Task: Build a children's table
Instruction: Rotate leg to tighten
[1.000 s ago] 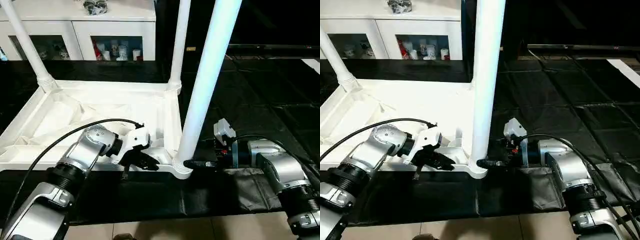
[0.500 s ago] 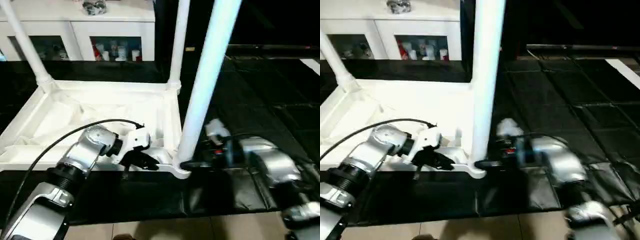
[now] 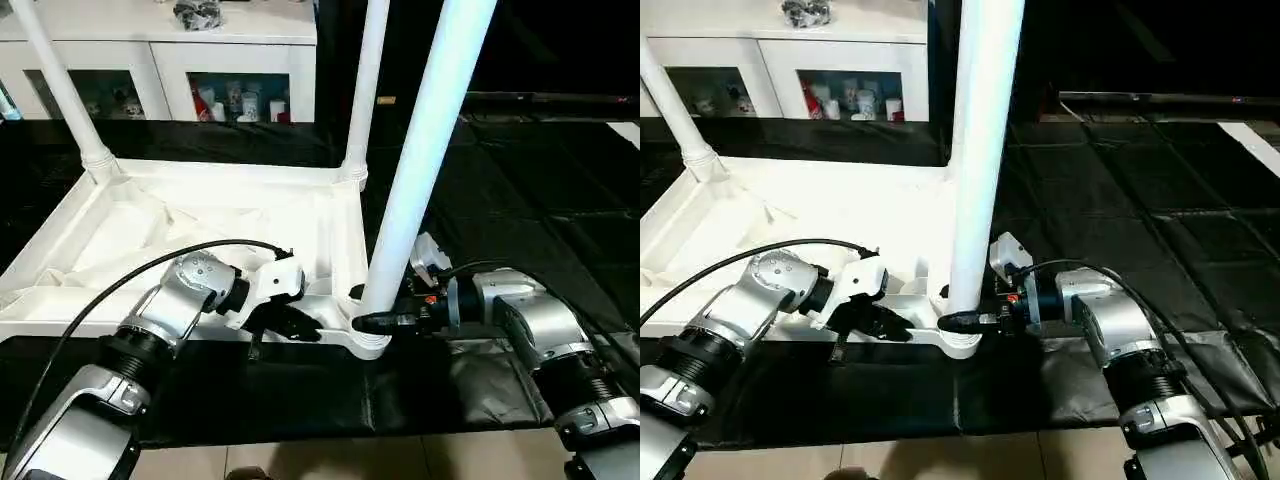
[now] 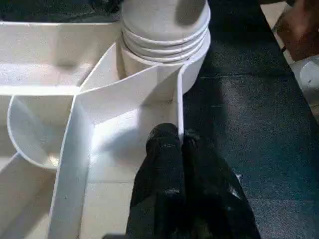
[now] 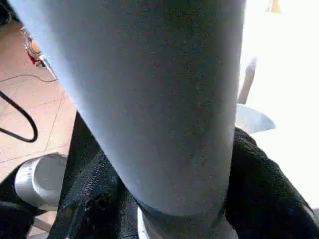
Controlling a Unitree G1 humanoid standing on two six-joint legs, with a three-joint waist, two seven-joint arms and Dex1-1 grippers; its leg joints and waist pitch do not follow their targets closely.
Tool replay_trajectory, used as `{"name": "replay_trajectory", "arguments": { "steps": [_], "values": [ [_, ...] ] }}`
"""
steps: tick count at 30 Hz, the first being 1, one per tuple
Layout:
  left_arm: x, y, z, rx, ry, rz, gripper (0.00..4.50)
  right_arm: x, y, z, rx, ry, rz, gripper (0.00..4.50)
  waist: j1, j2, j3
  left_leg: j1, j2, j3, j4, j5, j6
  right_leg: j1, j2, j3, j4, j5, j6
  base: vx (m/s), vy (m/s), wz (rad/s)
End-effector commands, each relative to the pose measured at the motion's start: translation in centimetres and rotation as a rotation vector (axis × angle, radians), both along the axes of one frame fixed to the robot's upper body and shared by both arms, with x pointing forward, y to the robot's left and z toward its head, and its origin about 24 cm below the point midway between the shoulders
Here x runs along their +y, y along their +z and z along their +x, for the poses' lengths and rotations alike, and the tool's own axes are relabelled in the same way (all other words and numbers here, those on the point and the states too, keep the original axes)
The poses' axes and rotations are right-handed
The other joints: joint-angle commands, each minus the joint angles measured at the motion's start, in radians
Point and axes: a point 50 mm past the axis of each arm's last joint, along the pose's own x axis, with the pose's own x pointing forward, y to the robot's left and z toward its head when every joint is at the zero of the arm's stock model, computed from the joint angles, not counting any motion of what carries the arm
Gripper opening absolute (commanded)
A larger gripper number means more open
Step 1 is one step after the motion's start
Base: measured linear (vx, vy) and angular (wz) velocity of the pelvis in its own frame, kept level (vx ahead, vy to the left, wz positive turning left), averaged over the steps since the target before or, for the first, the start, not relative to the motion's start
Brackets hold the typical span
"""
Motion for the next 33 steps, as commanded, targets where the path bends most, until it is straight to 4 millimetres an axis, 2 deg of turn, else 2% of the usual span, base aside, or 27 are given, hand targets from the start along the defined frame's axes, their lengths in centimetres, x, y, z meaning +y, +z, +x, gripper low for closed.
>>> {"name": "replay_trajectory", "arguments": {
  "steps": [1,4,5,6,8,9,10,11,13,14,15,16,17,18,19,21,22,24,25,26,28,30,33],
  "values": [
    [-0.6,-0.2,0.5,-0.014,0.062,0.004,0.00,0.6,-0.7,-0.7,0.050,0.048,0.012,2.20,-0.009,0.001,-0.071,0.006,0.041,-0.009,-0.066,-0.132,0.043,0.056,-0.079,0.076,-0.080,-0.248,-0.133,0.000,0.000,0.00],
    [-1.3,-0.3,1.0,-0.027,0.159,-0.029,0.00,0.9,-1.1,-0.9,0.043,0.008,0.025,2.20,-0.006,0.000,-0.068,0.014,0.042,-0.008,-0.067,-0.168,0.036,0.052,-0.080,0.076,-0.088,-0.292,-0.131,0.000,0.000,0.00],
    [-1.8,-0.3,1.5,-0.039,0.234,-0.049,0.00,1.1,-1.5,-0.6,0.032,-0.065,0.016,2.19,-0.007,-0.001,-0.064,0.019,0.042,-0.008,-0.069,-0.188,0.032,0.049,-0.080,0.075,-0.094,-0.322,-0.128,0.000,0.000,0.00],
    [-1.9,-0.3,1.7,-0.041,0.252,-0.055,0.00,1.2,-1.6,-0.6,0.029,-0.085,0.013,2.19,-0.009,-0.001,-0.059,0.024,0.040,-0.008,-0.070,-0.214,0.022,0.047,-0.082,0.074,-0.102,-0.375,-0.118,0.000,0.000,0.00],
    [-3.1,0.1,2.8,-0.038,0.430,-0.116,0.00,1.7,-2.5,0.3,0.021,-0.301,-0.002,2.13,-0.020,0.000,-0.054,0.023,0.037,-0.012,-0.073,-0.245,0.007,0.050,-0.084,0.068,-0.113,-0.456,-0.091,0.000,0.000,0.00],
    [-3.1,0.1,2.8,-0.038,0.430,-0.116,0.00,1.7,-2.5,0.3,0.021,-0.301,-0.002,2.11,-0.029,-0.001,-0.053,0.023,0.033,-0.016,-0.074,-0.268,-0.004,0.053,-0.084,0.061,-0.119,-0.509,-0.063,0.000,0.000,0.00],
    [-3.5,0.3,3.1,-0.033,0.465,-0.135,0.00,1.9,-2.7,0.7,0.030,-0.366,0.000,2.10,-0.032,-0.001,-0.055,0.024,0.032,-0.018,-0.074,-0.273,-0.007,0.055,-0.085,0.058,-0.123,-0.525,-0.050,0.000,0.000,0.00],
    [-4.2,0.7,3.6,-0.038,0.526,-0.154,0.00,2.6,-3.1,1.4,0.061,-0.496,0.007,2.09,-0.040,-0.003,-0.057,0.019,0.029,-0.019,-0.074,-0.262,-0.005,0.058,-0.086,0.058,-0.125,-0.524,-0.036,0.000,0.000,0.00],
    [-5.3,1.3,4.1,-0.042,0.572,-0.177,0.00,3.5,-3.3,2.5,0.115,-0.636,0.024,2.09,-0.054,-0.003,-0.060,0.010,0.029,-0.024,-0.075,-0.250,-0.009,0.062,-0.085,0.054,-0.121,-0.507,-0.037,0.000,0.000,0.00],
    [-5.9,1.6,4.3,-0.042,0.588,-0.192,0.00,4.1,-3.3,3.0,0.138,-0.699,0.029,2.09,-0.063,0.008,-0.060,0.012,0.027,-0.024,-0.074,-0.251,-0.006,0.060,-0.084,0.054,-0.122,-0.495,-0.041,0.000,0.000,0.00],
    [-6.3,1.8,4.4,-0.042,0.598,-0.202,0.00,4.5,-3.3,3.3,0.152,-0.736,0.031,2.08,-0.073,0.002,-0.061,0.011,0.024,-0.022,-0.072,-0.248,-0.001,0.059,-0.082,0.054,-0.125,-0.480,-0.046,0.000,0.000,0.00],
    [-6.3,1.8,4.4,-0.042,0.598,-0.202,0.00,4.5,-3.3,3.3,0.152,-0.736,0.031,2.08,-0.074,0.001,-0.061,0.012,0.023,-0.021,-0.071,-0.241,0.003,0.059,-0.082,0.055,-0.125,-0.470,-0.051,0.000,0.000,0.00],
    [-7.1,2.2,4.6,-0.047,0.607,-0.218,0.00,5.5,-3.1,4.1,0.174,-0.801,0.034,2.08,-0.080,0.004,-0.061,0.008,0.021,-0.019,-0.071,-0.226,0.013,0.058,-0.080,0.058,-0.121,-0.443,-0.062,0.000,0.000,0.00],
    [-7.6,2.4,4.7,-0.053,0.613,-0.225,0.00,6.2,-2.8,4.6,0.178,-0.827,0.039,2.08,-0.086,0.006,-0.062,0.001,0.020,-0.022,-0.072,-0.215,0.012,0.064,-0.078,0.054,-0.118,-0.442,-0.065,0.000,0.000,0.00],
    [-8.0,2.5,4.8,-0.068,0.614,-0.224,0.00,7.0,-2.4,4.9,0.170,-0.832,0.049,2.08,-0.083,0.007,-0.066,0.002,0.020,-0.021,-0.070,-0.202,0.013,0.065,-0.080,0.056,-0.118,-0.428,-0.066,0.000,0.000,0.00],
    [-8.2,2.6,4.9,-0.089,0.615,-0.212,0.00,7.7,-2.0,5.1,0.155,-0.825,0.055,2.08,-0.080,0.003,-0.073,0.003,0.027,-0.021,-0.068,-0.152,0.023,0.061,-0.080,0.065,-0.103,-0.316,-0.096,0.000,0.000,0.00],
    [-8.2,2.5,5.0,-0.108,0.615,-0.196,0.00,7.9,-1.9,5.1,0.148,-0.819,0.054,2.08,-0.079,0.003,-0.074,-0.006,0.028,-0.021,-0.067,-0.111,0.036,0.069,-0.077,0.068,-0.088,-0.231,-0.124,0.000,0.000,0.00],
    [-7.8,2.2,5.1,-0.124,0.620,-0.171,0.00,7.9,-2.1,5.0,0.144,-0.808,0.045,2.64,-0.074,0.001,-0.078,-0.006,0.032,-0.019,-0.064,-0.045,0.065,0.069,-0.077,0.072,-0.067,-0.093,-0.171,0.054,-0.003,0.01],
    [-7.4,2.0,5.1,-0.135,0.622,-0.153,0.00,7.7,-2.3,4.8,0.145,-0.805,0.041,2.78,-0.074,-0.001,-0.077,-0.006,0.032,-0.018,-0.063,-0.039,0.072,0.069,-0.077,0.072,-0.065,-0.076,-0.177,0.050,-0.003,0.01],
    [-7.1,1.8,5.1,-0.144,0.623,-0.138,0.00,7.5,-2.5,4.8,0.140,-0.805,0.034,2.81,-0.073,0.000,-0.076,-0.005,0.031,-0.017,-0.063,-0.046,0.080,0.069,-0.080,0.073,-0.065,-0.072,-0.187,0.000,0.000,0.00],
    [-6.6,1.6,5.2,-0.154,0.624,-0.116,0.00,7.0,-2.9,4.6,0.117,-0.798,0.014,3.02,-0.073,0.002,-0.073,-0.006,0.030,-0.015,-0.064,-0.071,0.077,0.072,-0.081,0.073,-0.070,-0.107,-0.181,0.000,0.000,0.00],
    [-6.0,1.4,5.2,-0.156,0.628,-0.109,0.00,6.0,-3.3,4.3,0.089,-0.784,0.001,3.23,-0.074,0.000,-0.069,-0.004,0.030,-0.013,-0.067,-0.108,0.067,0.070,-0.081,0.072,-0.082,-0.180,-0.161,0.000,0.000,0.00],
    [-5.4,1.1,5.2,-0.157,0.625,-0.101,0.00,4.6,-3.3,3.9,0.068,-0.757,0.007,3.47,-0.073,0.001,-0.067,-0.001,0.030,-0.014,-0.069,-0.131,0.061,0.072,-0.080,0.071,-0.090,-0.239,-0.137,0.000,0.000,0.00]
  ]
}}
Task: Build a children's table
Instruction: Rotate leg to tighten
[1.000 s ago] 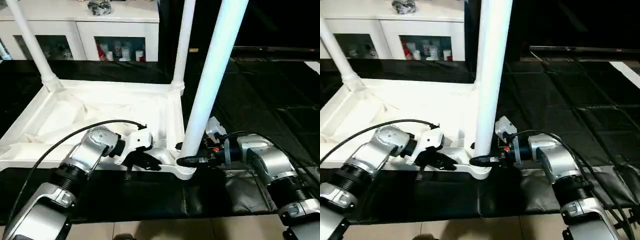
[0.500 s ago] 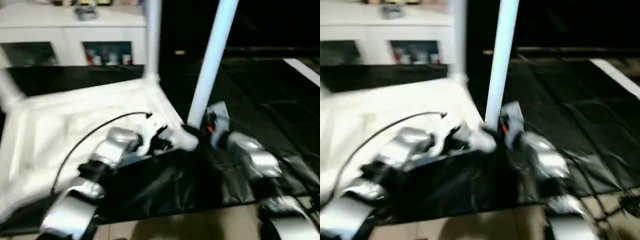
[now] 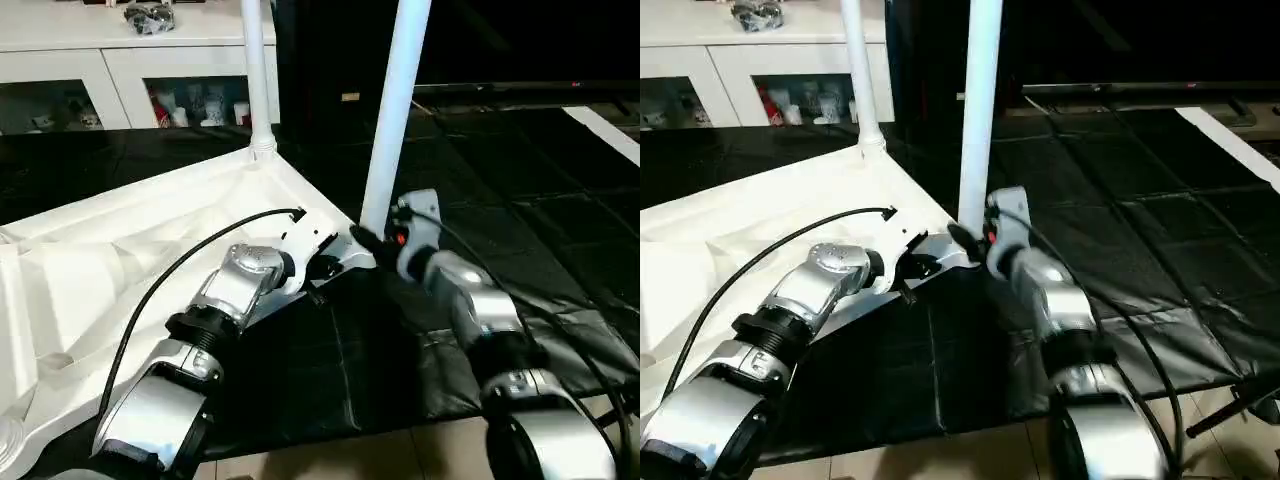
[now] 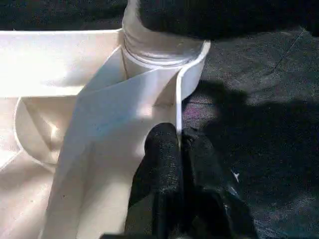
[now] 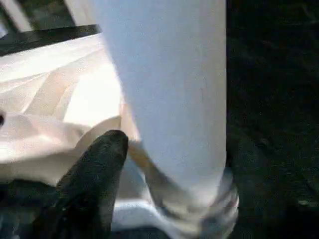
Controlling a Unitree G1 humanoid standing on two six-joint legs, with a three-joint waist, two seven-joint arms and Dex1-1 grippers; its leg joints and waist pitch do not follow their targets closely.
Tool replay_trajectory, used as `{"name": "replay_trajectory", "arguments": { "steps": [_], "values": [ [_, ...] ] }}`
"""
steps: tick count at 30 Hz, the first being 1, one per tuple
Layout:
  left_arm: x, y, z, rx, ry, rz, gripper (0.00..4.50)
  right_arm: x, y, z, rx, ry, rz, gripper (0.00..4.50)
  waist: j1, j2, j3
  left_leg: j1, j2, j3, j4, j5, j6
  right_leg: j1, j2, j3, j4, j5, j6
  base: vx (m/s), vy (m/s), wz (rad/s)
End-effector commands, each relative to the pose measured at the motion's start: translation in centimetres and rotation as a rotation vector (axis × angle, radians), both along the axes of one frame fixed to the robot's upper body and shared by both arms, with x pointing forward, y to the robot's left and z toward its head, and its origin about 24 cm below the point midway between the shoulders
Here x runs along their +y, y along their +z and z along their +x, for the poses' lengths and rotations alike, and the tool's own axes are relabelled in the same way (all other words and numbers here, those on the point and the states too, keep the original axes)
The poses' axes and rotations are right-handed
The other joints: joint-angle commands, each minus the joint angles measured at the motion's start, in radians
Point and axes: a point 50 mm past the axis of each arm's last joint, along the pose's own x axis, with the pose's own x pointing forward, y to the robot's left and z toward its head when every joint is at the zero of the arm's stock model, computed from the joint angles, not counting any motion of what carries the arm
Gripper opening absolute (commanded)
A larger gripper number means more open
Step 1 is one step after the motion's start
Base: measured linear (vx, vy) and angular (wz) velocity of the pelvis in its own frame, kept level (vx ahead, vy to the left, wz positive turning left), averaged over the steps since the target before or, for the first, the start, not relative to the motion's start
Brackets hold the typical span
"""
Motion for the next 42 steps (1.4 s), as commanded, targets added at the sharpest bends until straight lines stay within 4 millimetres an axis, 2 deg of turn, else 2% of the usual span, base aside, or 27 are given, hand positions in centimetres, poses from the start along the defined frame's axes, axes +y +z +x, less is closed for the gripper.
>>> {"name": "replay_trajectory", "arguments": {
  "steps": [1,3,4,7,8,9,10,12,14,16,17,18,20,21,22,23,25,30,32,34,35,36,38,39,40,41,42],
  "values": [
    [-0.6,1.5,0.5,-0.070,-0.031,-0.011,0.00,1.6,-1.8,-1.6,0.077,0.150,0.014,3.60,0.009,-0.001,-0.067,-0.003,0.032,-0.012,-0.065,-0.128,0.059,0.065,-0.080,0.073,-0.087,-0.237,-0.126,0.000,0.000,0.00],
    [0.1,1.2,0.4,-0.078,-0.058,0.007,0.00,-0.1,-1.4,-2.2,0.040,0.197,0.018,3.80,0.010,-0.002,-0.068,-0.005,0.031,-0.012,-0.064,-0.124,0.066,0.067,-0.079,0.073,-0.087,-0.226,-0.126,0.000,0.000,0.00],
    [0.1,1.2,0.4,-0.078,-0.058,0.007,0.00,-0.1,-1.4,-2.2,0.040,0.197,0.018,3.80,0.011,-0.002,-0.068,-0.006,0.029,-0.011,-0.062,-0.122,0.075,0.068,-0.078,0.073,-0.088,-0.222,-0.120,0.000,0.000,0.00],
    [0.8,0.9,0.3,-0.092,-0.096,0.034,0.00,-2.0,-0.7,-3.1,-0.006,0.251,0.019,4.08,0.011,-0.005,-0.074,-0.011,0.030,-0.012,-0.058,-0.086,0.086,0.068,-0.079,0.073,-0.078,-0.169,-0.138,0.000,0.000,0.00],
    [0.8,0.9,0.3,-0.092,-0.096,0.034,0.00,-2.0,-0.7,-3.1,-0.006,0.251,0.019,4.25,0.012,-0.011,-0.074,-0.013,0.030,-0.012,-0.058,-0.079,0.092,0.069,-0.077,0.072,-0.079,-0.161,-0.136,0.000,0.000,0.00],
    [1.0,0.9,0.3,-0.096,-0.105,0.041,0.00,-2.4,-0.5,-3.3,-0.021,0.270,0.021,4.33,0.015,-0.007,-0.072,-0.011,0.031,-0.011,-0.057,-0.076,0.103,0.064,-0.077,0.071,-0.078,-0.153,-0.144,0.000,0.000,0.00],
    [1.4,1.2,0.3,-0.116,-0.127,0.035,0.00,-3.0,-0.1,-3.9,-0.041,0.290,0.028,4.40,0.014,-0.015,-0.072,-0.010,0.032,-0.010,-0.057,-0.081,0.104,0.063,-0.078,0.072,-0.080,-0.163,-0.142,0.000,0.000,0.00],
    [1.8,1.8,0.3,-0.148,-0.163,-0.014,0.00,-3.7,0.4,-4.7,-0.062,0.290,0.031,4.46,0.024,-0.015,-0.071,-0.011,0.033,-0.012,-0.058,-0.075,0.109,0.065,-0.080,0.074,-0.079,-0.172,-0.126,0.000,0.000,0.00],
    [1.8,1.9,0.3,-0.150,-0.166,-0.019,0.44,-3.8,0.4,-4.7,-0.063,0.289,0.030,4.50,0.024,-0.014,-0.071,-0.009,0.035,-0.012,-0.060,-0.073,0.101,0.060,-0.080,0.073,-0.077,-0.177,-0.123,0.000,0.000,0.00],
    [2.2,2.8,-0.1,-0.150,-0.169,-0.126,0.58,-3.7,0.5,-5.1,-0.093,0.243,0.016,4.50,0.026,-0.024,-0.071,-0.009,0.035,-0.009,-0.060,-0.077,0.087,0.060,-0.084,0.076,-0.077,-0.185,-0.131,0.000,0.000,0.00],
    [2.3,3.0,-0.2,-0.145,-0.168,-0.153,0.63,-3.6,0.5,-5.2,-0.100,0.234,0.017,4.50,0.029,-0.016,-0.070,-0.007,0.040,-0.010,-0.063,-0.078,0.079,0.056,-0.086,0.075,-0.075,-0.187,-0.145,0.000,0.000,0.00],
    [2.6,3.2,-0.5,-0.152,-0.166,-0.177,0.69,-3.3,0.6,-5.4,-0.115,0.228,0.019,4.50,0.029,-0.021,-0.070,-0.006,0.043,-0.010,-0.063,-0.075,0.074,0.055,-0.085,0.076,-0.072,-0.169,-0.155,0.000,0.000,0.00],
    [2.9,3.4,-0.8,-0.164,-0.164,-0.201,0.86,-2.9,0.7,-5.7,-0.131,0.223,0.023,4.50,0.029,-0.020,-0.067,-0.009,0.043,-0.011,-0.065,-0.076,0.073,0.055,-0.085,0.078,-0.069,-0.158,-0.158,0.000,0.000,0.00],
    [3.1,3.6,-1.0,-0.173,-0.153,-0.223,0.98,-2.7,0.7,-5.8,-0.143,0.216,0.018,4.50,0.025,-0.032,-0.067,-0.007,0.040,-0.008,-0.065,-0.078,0.075,0.055,-0.082,0.078,-0.070,-0.161,-0.150,0.000,0.000,0.00],
    [3.3,3.8,-1.2,-0.186,-0.137,-0.251,1.10,-2.5,0.7,-6.0,-0.157,0.207,0.010,4.50,0.028,-0.027,-0.068,-0.008,0.042,-0.010,-0.065,-0.075,0.070,0.057,-0.087,0.079,-0.065,-0.160,-0.151,0.000,0.000,0.00],
    [3.3,3.8,-1.2,-0.186,-0.137,-0.251,1.18,-2.5,0.7,-6.0,-0.157,0.207,0.010,4.50,0.027,-0.024,-0.063,-0.009,0.040,-0.008,-0.067,-0.084,0.067,0.053,-0.085,0.079,-0.073,-0.195,-0.139,0.000,0.000,0.00],
    [3.9,4.2,-1.9,-0.225,-0.072,-0.314,1.30,-2.3,1.1,-6.2,-0.198,0.143,0.051,4.50,0.028,-0.027,-0.061,-0.007,0.040,-0.007,-0.068,-0.104,0.056,0.052,-0.087,0.079,-0.079,-0.243,-0.121,0.000,0.000,0.00],
    [5.3,4.5,-3.7,-0.308,0.110,-0.382,1.67,-2.1,0.8,-7.0,-0.224,0.077,-0.005,4.50,0.023,-0.032,-0.058,-0.006,0.051,-0.011,-0.074,-0.125,0.030,0.051,-0.087,0.081,-0.075,-0.239,-0.115,0.000,0.000,0.00],
    [6.2,4.7,-4.7,-0.378,0.260,-0.402,1.96,-1.9,0.0,-7.8,-0.198,0.068,-0.012,4.50,0.022,-0.034,-0.053,-0.008,0.046,-0.009,-0.075,-0.143,0.035,0.050,-0.084,0.081,-0.085,-0.269,-0.101,0.000,0.000,0.00],
    [7.2,4.7,-5.9,-0.419,0.404,-0.430,2.01,-2.0,-0.7,-8.4,-0.196,0.031,-0.038,4.50,0.022,-0.044,-0.051,-0.008,0.046,-0.009,-0.077,-0.163,0.032,0.049,-0.084,0.080,-0.095,-0.330,-0.072,0.000,0.000,0.00],
    [7.2,4.7,-5.9,-0.419,0.404,-0.430,2.08,-2.0,-0.7,-8.4,-0.196,0.031,-0.038,4.50,0.022,-0.042,-0.049,-0.007,0.044,-0.010,-0.079,-0.175,0.028,0.047,-0.080,0.078,-0.101,-0.347,-0.059,0.000,0.000,0.00],
    [7.8,4.5,-6.6,-0.436,0.457,-0.414,2.19,-2.1,-0.7,-8.7,-0.198,-0.001,-0.031,4.50,0.019,-0.055,-0.048,-0.005,0.041,-0.009,-0.079,-0.190,0.028,0.045,-0.075,0.078,-0.103,-0.362,-0.041,0.000,0.000,0.00],
    [7.8,4.5,-6.6,-0.436,0.457,-0.414,2.39,-2.1,-0.7,-8.7,-0.198,-0.001,-0.031,4.50,0.019,-0.051,-0.043,-0.004,0.041,-0.012,-0.083,-0.211,0.025,0.043,-0.077,0.078,-0.109,-0.396,-0.028,0.000,0.000,0.00],
    [8.7,3.8,-7.6,-0.451,0.509,-0.359,2.47,-2.2,-0.7,-8.9,-0.201,-0.044,-0.020,4.50,0.017,-0.058,-0.040,-0.001,0.045,-0.017,-0.087,-0.238,0.016,0.042,-0.080,0.078,-0.111,-0.433,-0.005,0.000,0.000,0.00],
    [9.4,2.8,-8.8,-0.440,0.556,-0.308,2.47,-2.5,-0.9,-9.2,-0.190,-0.087,-0.010,4.50,0.012,-0.077,-0.038,-0.004,0.044,-0.016,-0.088,-0.247,0.017,0.041,-0.077,0.077,-0.114,-0.453,0.009,0.000,0.000,0.00],
    [9.8,2.1,-9.8,-0.436,0.588,-0.272,2.47,-2.8,-1.1,-9.4,-0.183,-0.118,-0.004,4.50,0.014,-0.067,-0.040,-0.004,0.046,-0.020,-0.090,-0.251,0.011,0.042,-0.081,0.078,-0.113,-0.451,0.017,0.000,0.000,0.00],
    [10.0,1.7,-10.5,-0.419,0.627,-0.263,2.47,-2.9,-1.2,-9.6,-0.179,-0.140,-0.003,4.50,0.010,-0.067,-0.040,-0.003,0.045,-0.018,-0.091,-0.250,0.009,0.041,-0.081,0.079,-0.115,-0.450,0.021,0.000,0.000,0.00]
  ]
}}
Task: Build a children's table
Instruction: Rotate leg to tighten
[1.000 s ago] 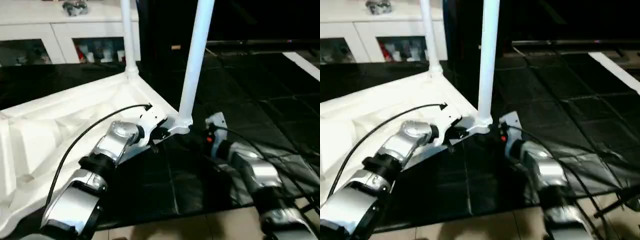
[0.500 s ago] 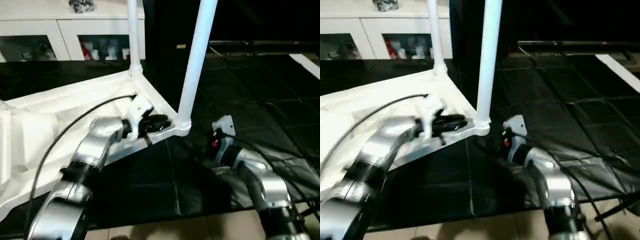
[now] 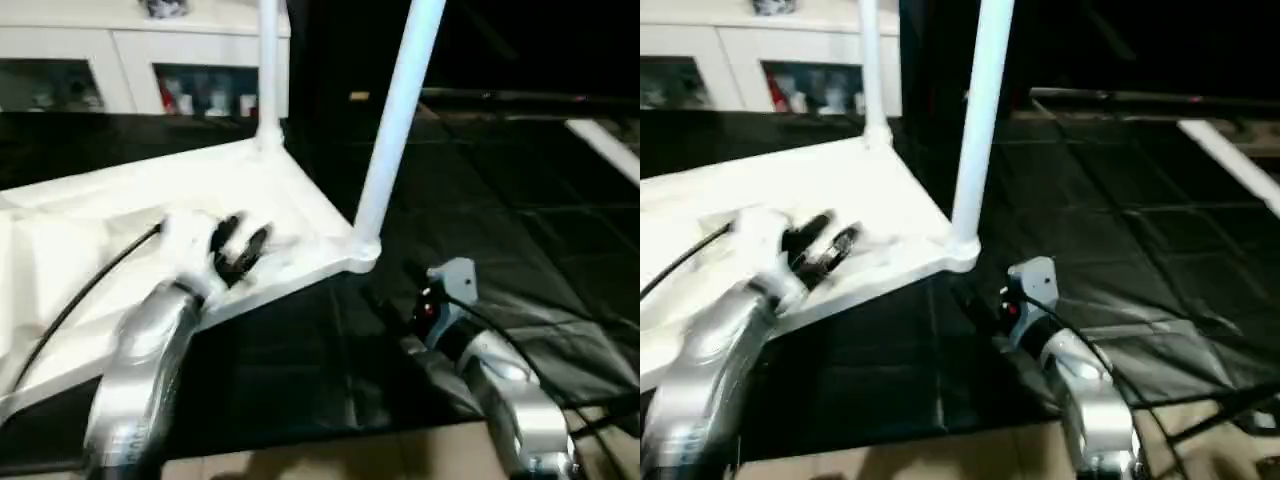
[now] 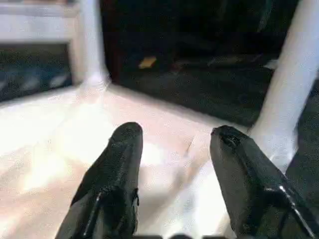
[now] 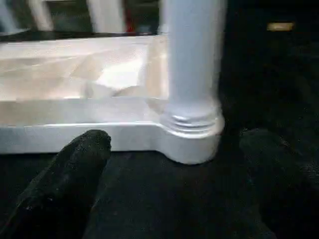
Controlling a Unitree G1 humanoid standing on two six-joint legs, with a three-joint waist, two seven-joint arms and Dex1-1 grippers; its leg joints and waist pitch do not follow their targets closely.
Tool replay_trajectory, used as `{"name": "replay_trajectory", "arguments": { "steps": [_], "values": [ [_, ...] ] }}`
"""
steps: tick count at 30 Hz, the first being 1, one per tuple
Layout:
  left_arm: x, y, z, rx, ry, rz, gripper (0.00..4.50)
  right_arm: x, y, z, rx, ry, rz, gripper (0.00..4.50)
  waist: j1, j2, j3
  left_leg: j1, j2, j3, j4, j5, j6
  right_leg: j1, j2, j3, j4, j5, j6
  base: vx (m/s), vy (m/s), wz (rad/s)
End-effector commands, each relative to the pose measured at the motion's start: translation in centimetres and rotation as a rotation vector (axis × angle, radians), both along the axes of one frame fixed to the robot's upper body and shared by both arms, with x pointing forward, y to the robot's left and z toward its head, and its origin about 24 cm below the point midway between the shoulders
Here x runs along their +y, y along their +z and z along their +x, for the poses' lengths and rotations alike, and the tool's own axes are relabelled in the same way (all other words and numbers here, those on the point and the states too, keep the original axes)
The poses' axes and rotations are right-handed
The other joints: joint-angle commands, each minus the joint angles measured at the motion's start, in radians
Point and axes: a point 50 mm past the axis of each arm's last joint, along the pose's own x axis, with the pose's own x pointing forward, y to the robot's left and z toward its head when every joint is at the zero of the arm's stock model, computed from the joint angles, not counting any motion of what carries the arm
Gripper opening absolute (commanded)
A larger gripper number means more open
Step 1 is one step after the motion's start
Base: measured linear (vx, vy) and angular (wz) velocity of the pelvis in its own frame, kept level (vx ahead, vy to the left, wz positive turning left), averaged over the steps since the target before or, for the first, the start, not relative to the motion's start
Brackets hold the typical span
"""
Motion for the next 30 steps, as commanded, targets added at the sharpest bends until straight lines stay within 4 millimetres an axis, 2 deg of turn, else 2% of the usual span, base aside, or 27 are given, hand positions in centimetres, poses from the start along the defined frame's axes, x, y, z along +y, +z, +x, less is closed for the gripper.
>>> {"name": "replay_trajectory", "arguments": {
  "steps": [1,2,3,4,5,6,8,9,10,11,13,14,15,19,21,22,23,26,27,28,29,30],
  "values": [
    [0.3,-0.1,-0.6,0.018,0.067,0.004,2.47,-0.8,0.2,0.0,-0.012,-0.059,-0.004,4.50,0.001,0.014,-0.045,0.001,0.047,-0.021,-0.083,-0.246,0.009,0.041,-0.077,0.078,-0.107,-0.412,0.006,0.000,0.000,0.00],
    [0.3,-0.1,-0.8,0.021,0.082,-0.001,2.47,-0.8,0.2,0.0,-0.018,-0.061,-0.005,4.50,0.000,0.012,-0.049,0.001,0.048,-0.021,-0.082,-0.236,0.006,0.044,-0.076,0.080,-0.103,-0.378,0.000,0.000,0.000,0.00],
    [0.3,-0.1,-0.8,0.021,0.082,-0.001,2.47,-0.8,0.2,0.0,-0.018,-0.061,-0.005,4.50,0.001,0.009,-0.049,0.004,0.049,-0.020,-0.082,-0.230,0.009,0.040,-0.070,0.082,-0.097,-0.302,-0.024,0.000,0.000,0.00],
    [0.3,-0.1,-0.8,0.023,0.084,-0.001,2.47,-0.7,0.3,0.1,-0.023,-0.064,-0.002,4.50,0.002,0.008,-0.047,0.007,0.049,-0.019,-0.082,-0.235,0.010,0.037,-0.070,0.083,-0.098,-0.293,-0.029,0.000,0.000,0.00],
    [0.3,0.0,-0.7,0.024,0.072,0.004,2.47,-0.5,0.4,0.2,-0.040,-0.065,-0.004,4.50,0.004,0.022,-0.044,0.004,0.049,-0.022,-0.087,-0.256,0.005,0.040,-0.072,0.082,-0.096,-0.291,-0.041,0.000,0.000,0.00],
    [0.2,0.0,-0.6,0.033,0.061,0.002,2.47,-0.4,0.6,0.4,-0.062,-0.068,-0.011,4.50,0.004,0.024,-0.043,0.005,0.047,-0.022,-0.088,-0.283,-0.002,0.041,-0.072,0.081,-0.100,-0.307,-0.036,0.000,0.000,0.00],
    [0.2,0.0,-0.6,0.039,0.060,0.000,2.47,-0.4,0.6,0.5,-0.071,-0.070,-0.016,4.50,0.002,0.017,-0.042,0.006,0.046,-0.022,-0.088,-0.297,-0.005,0.043,-0.073,0.081,-0.101,-0.322,-0.034,0.000,0.000,0.00],
    [0.3,-0.1,-0.5,0.042,0.072,0.001,2.47,-0.4,0.6,0.4,-0.064,-0.070,-0.009,4.50,0.001,0.023,-0.040,0.006,0.045,-0.022,-0.089,-0.307,-0.004,0.043,-0.074,0.081,-0.107,-0.351,-0.027,0.000,0.000,0.00],
    [0.3,-0.1,-0.6,0.042,0.079,0.001,2.47,-0.4,0.6,0.3,-0.062,-0.072,-0.007,4.50,0.000,0.022,-0.040,0.006,0.045,-0.023,-0.088,-0.308,-0.004,0.045,-0.075,0.080,-0.107,-0.362,-0.024,0.000,0.000,0.00],
    [0.3,-0.2,-0.6,0.042,0.094,0.001,2.47,-0.5,0.6,0.2,-0.059,-0.077,-0.002,4.50,0.001,0.028,-0.045,0.005,0.045,-0.024,-0.087,-0.292,-0.006,0.048,-0.075,0.082,-0.105,-0.340,-0.028,0.000,0.000,0.00],
    [0.3,-0.3,-0.6,0.041,0.109,0.001,2.47,-0.7,0.5,0.2,-0.050,-0.091,0.000,4.50,0.000,0.022,-0.047,0.001,0.046,-0.024,-0.086,-0.261,-0.001,0.052,-0.073,0.083,-0.098,-0.293,-0.037,0.000,0.000,0.00],
    [0.3,-0.3,-0.6,0.041,0.111,0.001,2.47,-0.7,0.5,0.2,-0.047,-0.095,-0.002,4.50,0.000,0.025,-0.047,0.000,0.046,-0.024,-0.086,-0.249,0.001,0.052,-0.073,0.083,-0.094,-0.272,-0.046,0.000,0.000,0.00],
    [0.3,-0.1,-0.3,0.039,0.123,0.001,2.47,-0.9,0.4,0.5,-0.024,-0.102,-0.011,4.50,-0.003,0.022,-0.048,0.000,0.046,-0.023,-0.085,-0.242,0.003,0.054,-0.071,0.083,-0.091,-0.263,-0.050,0.000,0.000,0.00],
    [0.1,0.0,0.2,0.033,0.122,-0.004,2.47,-0.9,0.7,1.0,-0.045,-0.096,-0.023,4.50,-0.006,0.028,-0.046,0.001,0.043,-0.021,-0.084,-0.255,0.002,0.052,-0.072,0.082,-0.097,-0.290,-0.047,0.000,0.000,0.00],
    [-0.1,0.0,0.3,0.034,0.116,0.001,2.47,-0.9,0.8,1.2,-0.055,-0.100,-0.023,4.50,-0.006,0.026,-0.046,0.002,0.044,-0.022,-0.083,-0.256,0.002,0.051,-0.073,0.082,-0.098,-0.305,-0.041,0.000,0.000,0.00],
    [0.0,0.0,0.4,0.034,0.122,-0.002,2.47,-0.9,0.9,1.3,-0.056,-0.098,-0.025,4.50,-0.006,0.034,-0.048,0.003,0.043,-0.022,-0.082,-0.250,0.001,0.051,-0.074,0.083,-0.097,-0.297,-0.042,0.000,0.000,0.00],
    [0.0,0.0,0.4,0.034,0.127,-0.005,2.47,-0.8,0.9,1.3,-0.055,-0.096,-0.026,4.50,-0.007,0.030,-0.049,0.002,0.044,-0.022,-0.082,-0.242,0.002,0.052,-0.072,0.083,-0.096,-0.276,-0.045,0.000,0.000,0.00],
    [0.3,0.0,0.5,0.034,0.153,0.008,2.47,-0.9,1.1,1.5,-0.063,-0.106,-0.030,4.50,-0.008,0.030,-0.051,0.002,0.045,-0.022,-0.081,-0.225,0.003,0.054,-0.070,0.083,-0.088,-0.232,-0.060,0.000,0.000,0.00],
    [0.7,0.0,0.4,0.035,0.180,0.007,2.47,-1.2,1.2,2.0,-0.063,-0.139,-0.048,4.50,-0.008,0.021,-0.052,0.002,0.045,-0.021,-0.080,-0.214,0.006,0.054,-0.071,0.083,-0.085,-0.224,-0.067,0.000,0.000,0.00],
    [0.7,0.0,0.4,0.035,0.180,0.007,2.47,-1.2,1.2,2.0,-0.063,-0.139,-0.048,4.50,-0.008,0.025,-0.052,0.002,0.045,-0.021,-0.081,-0.211,0.005,0.055,-0.071,0.083,-0.083,-0.222,-0.073,0.000,0.000,0.00],
    [1.0,0.0,0.3,0.033,0.200,0.006,2.47,-1.3,1.1,2.3,-0.060,-0.165,-0.059,4.50,-0.009,0.021,-0.051,0.003,0.044,-0.018,-0.079,-0.210,0.005,0.053,-0.071,0.084,-0.086,-0.229,-0.073,0.000,0.000,0.00],
    [1.3,0.1,0.2,0.026,0.219,0.007,2.47,-1.5,1.2,2.6,-0.054,-0.198,-0.057,4.50,-0.009,0.024,-0.050,0.002,0.043,-0.019,-0.079,-0.213,0.004,0.054,-0.071,0.083,-0.086,-0.241,-0.071,0.000,0.000,0.00]
  ]
}}
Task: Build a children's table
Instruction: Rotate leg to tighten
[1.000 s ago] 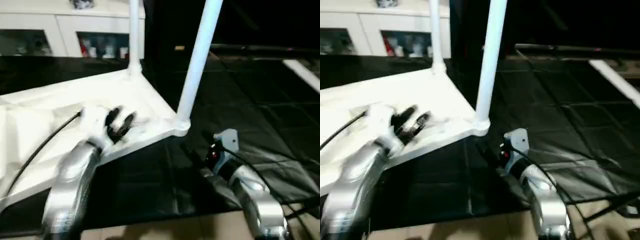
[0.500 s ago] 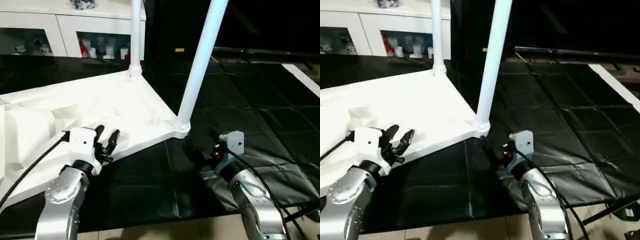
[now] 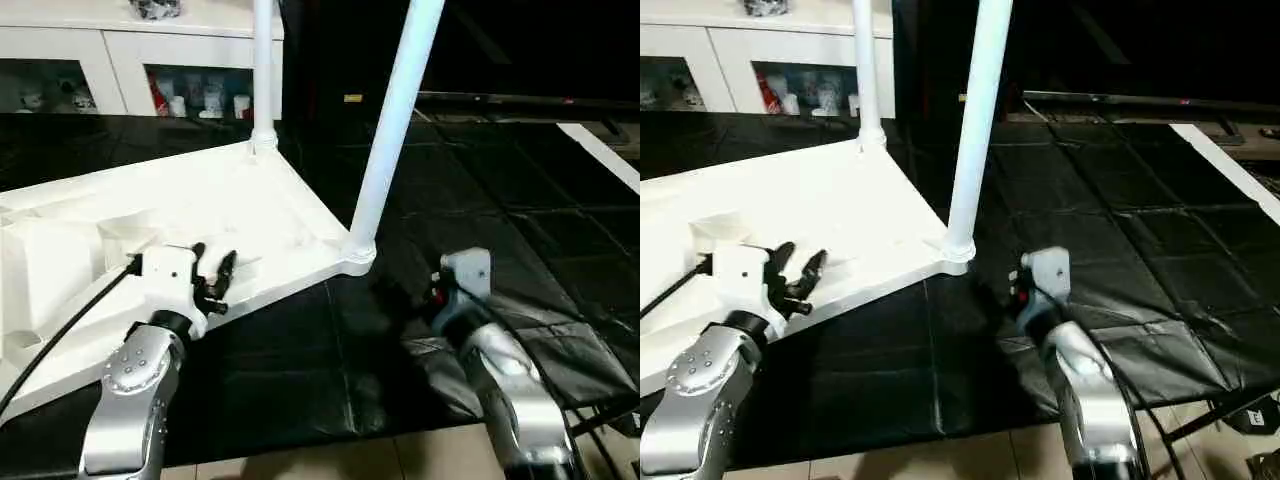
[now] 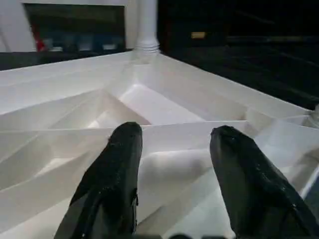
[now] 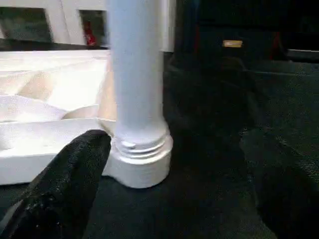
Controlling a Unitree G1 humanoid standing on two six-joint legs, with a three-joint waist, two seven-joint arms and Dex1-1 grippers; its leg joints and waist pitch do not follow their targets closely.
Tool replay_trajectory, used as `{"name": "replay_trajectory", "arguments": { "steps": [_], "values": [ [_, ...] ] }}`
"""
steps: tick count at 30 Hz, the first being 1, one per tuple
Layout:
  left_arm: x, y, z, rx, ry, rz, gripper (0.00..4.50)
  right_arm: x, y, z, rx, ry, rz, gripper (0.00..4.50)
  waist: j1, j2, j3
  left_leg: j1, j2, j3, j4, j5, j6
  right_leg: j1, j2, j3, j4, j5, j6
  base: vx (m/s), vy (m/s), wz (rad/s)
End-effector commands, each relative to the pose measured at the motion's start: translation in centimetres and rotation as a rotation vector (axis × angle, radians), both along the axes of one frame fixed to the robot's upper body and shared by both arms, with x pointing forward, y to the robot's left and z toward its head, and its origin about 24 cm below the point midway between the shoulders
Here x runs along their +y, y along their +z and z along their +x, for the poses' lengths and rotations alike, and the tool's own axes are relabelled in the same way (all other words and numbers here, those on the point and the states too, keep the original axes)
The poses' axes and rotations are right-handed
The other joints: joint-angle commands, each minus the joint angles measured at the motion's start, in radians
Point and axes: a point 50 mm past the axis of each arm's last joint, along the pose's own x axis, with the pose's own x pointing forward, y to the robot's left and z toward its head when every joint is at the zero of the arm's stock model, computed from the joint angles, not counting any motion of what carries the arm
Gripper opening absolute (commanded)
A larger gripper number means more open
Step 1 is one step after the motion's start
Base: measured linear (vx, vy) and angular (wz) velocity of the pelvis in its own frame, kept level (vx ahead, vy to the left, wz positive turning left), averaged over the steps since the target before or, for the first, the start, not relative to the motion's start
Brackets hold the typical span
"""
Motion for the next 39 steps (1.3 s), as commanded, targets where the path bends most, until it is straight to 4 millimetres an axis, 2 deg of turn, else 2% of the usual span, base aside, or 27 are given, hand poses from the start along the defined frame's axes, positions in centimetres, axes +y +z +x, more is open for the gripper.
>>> {"name": "replay_trajectory", "arguments": {
  "steps": [1,3,4,5,8,9,11,14,15,16,21,22,24,39],
  "values": [
    [0.6,0.1,-0.2,-0.004,0.042,0.001,2.47,-0.8,0.0,0.5,0.008,-0.063,-0.012,4.50,0.000,0.020,-0.052,0.001,0.043,-0.018,-0.078,-0.215,0.001,0.044,-0.074,0.081,-0.078,-0.248,-0.072,0.000,0.000,0.00],
    [0.9,0.2,-0.4,-0.014,0.062,-0.005,2.47,-0.6,0.0,0.5,0.015,-0.061,-0.007,4.50,-0.001,0.018,-0.051,0.000,0.042,-0.017,-0.078,-0.222,0.001,0.045,-0.073,0.081,-0.081,-0.251,-0.061,0.000,0.000,0.00],
    [1.1,0.2,-0.5,-0.021,0.077,-0.010,2.47,-0.6,-0.1,0.5,0.025,-0.061,-0.010,4.50,0.002,0.031,-0.053,0.001,0.042,-0.019,-0.078,-0.220,-0.001,0.045,-0.073,0.081,-0.078,-0.239,-0.064,0.000,0.000,0.00],
    [1.2,0.3,-0.6,-0.031,0.092,-0.012,2.47,-0.5,-0.2,0.5,0.036,-0.066,-0.011,4.50,-0.001,0.023,-0.053,0.000,0.043,-0.019,-0.078,-0.217,0.000,0.045,-0.071,0.081,-0.079,-0.221,-0.065,0.000,0.000,0.00],
    [1.8,0.3,-1.2,-0.040,0.144,-0.018,2.47,-0.2,-0.7,0.4,0.075,-0.067,0.020,4.50,0.001,0.024,-0.053,0.001,0.045,-0.019,-0.079,-0.228,0.000,0.045,-0.072,0.081,-0.076,-0.210,-0.077,0.000,0.000,0.00],
    [2.1,0.0,-1.6,-0.019,0.159,-0.019,2.47,0.0,-0.8,0.3,0.081,-0.062,0.044,4.50,0.001,0.018,-0.052,-0.001,0.044,-0.018,-0.079,-0.232,0.002,0.046,-0.073,0.081,-0.078,-0.221,-0.076,0.000,0.000,0.00],
    [2.1,-0.1,-1.7,-0.012,0.153,-0.010,2.47,0.1,-0.8,0.3,0.089,-0.061,0.045,4.50,0.003,0.022,-0.051,0.000,0.042,-0.018,-0.079,-0.238,0.003,0.044,-0.074,0.081,-0.081,-0.250,-0.068,0.000,0.000,0.00],
    [2.1,-0.2,-1.6,-0.006,0.135,0.012,2.47,0.3,-1.1,0.4,0.110,-0.057,0.024,4.50,0.003,0.024,-0.049,0.003,0.043,-0.019,-0.081,-0.253,-0.004,0.042,-0.072,0.080,-0.084,-0.277,-0.053,0.000,0.000,0.00],
    [2.0,-0.2,-1.6,-0.009,0.130,0.010,2.47,0.3,-1.1,0.4,0.109,-0.061,-0.001,4.50,0.002,0.010,-0.049,0.001,0.043,-0.018,-0.080,-0.252,-0.003,0.042,-0.072,0.080,-0.086,-0.283,-0.048,0.000,0.000,0.00],
    [2.0,-0.2,-1.6,-0.011,0.126,0.007,2.47,0.4,-1.0,0.5,0.112,-0.055,-0.035,4.50,0.004,0.017,-0.048,0.001,0.043,-0.020,-0.082,-0.249,-0.007,0.042,-0.074,0.080,-0.085,-0.294,-0.047,0.000,0.000,0.00],
    [2.1,-0.4,-1.5,-0.004,0.129,0.009,2.47,0.6,-0.9,0.5,0.097,-0.043,-0.022,4.50,0.003,0.016,-0.051,0.000,0.041,-0.019,-0.079,-0.235,-0.005,0.042,-0.074,0.081,-0.083,-0.277,-0.040,0.000,0.000,0.00],
    [2.2,-0.5,-1.5,-0.002,0.130,0.008,2.47,0.8,-0.9,0.4,0.104,-0.017,-0.019,4.50,0.002,0.012,-0.051,0.000,0.042,-0.018,-0.079,-0.229,-0.003,0.042,-0.073,0.081,-0.082,-0.269,-0.041,0.000,0.000,0.00],
    [2.4,-0.8,-1.5,0.004,0.132,0.009,2.47,1.1,-0.9,0.3,0.115,0.013,-0.013,4.50,0.002,0.018,-0.051,0.000,0.042,-0.018,-0.079,-0.221,0.001,0.042,-0.071,0.081,-0.080,-0.253,-0.045,0.000,0.000,0.00],
    [2.4,-0.8,-1.5,0.004,0.132,0.009,2.47,1.1,-0.9,0.3,0.115,0.013,-0.013,4.50,0.003,0.016,-0.052,0.000,0.042,-0.018,-0.078,-0.222,-0.004,0.044,-0.074,0.082,-0.080,-0.255,-0.053,0.000,0.000,0.00]
  ]
}}
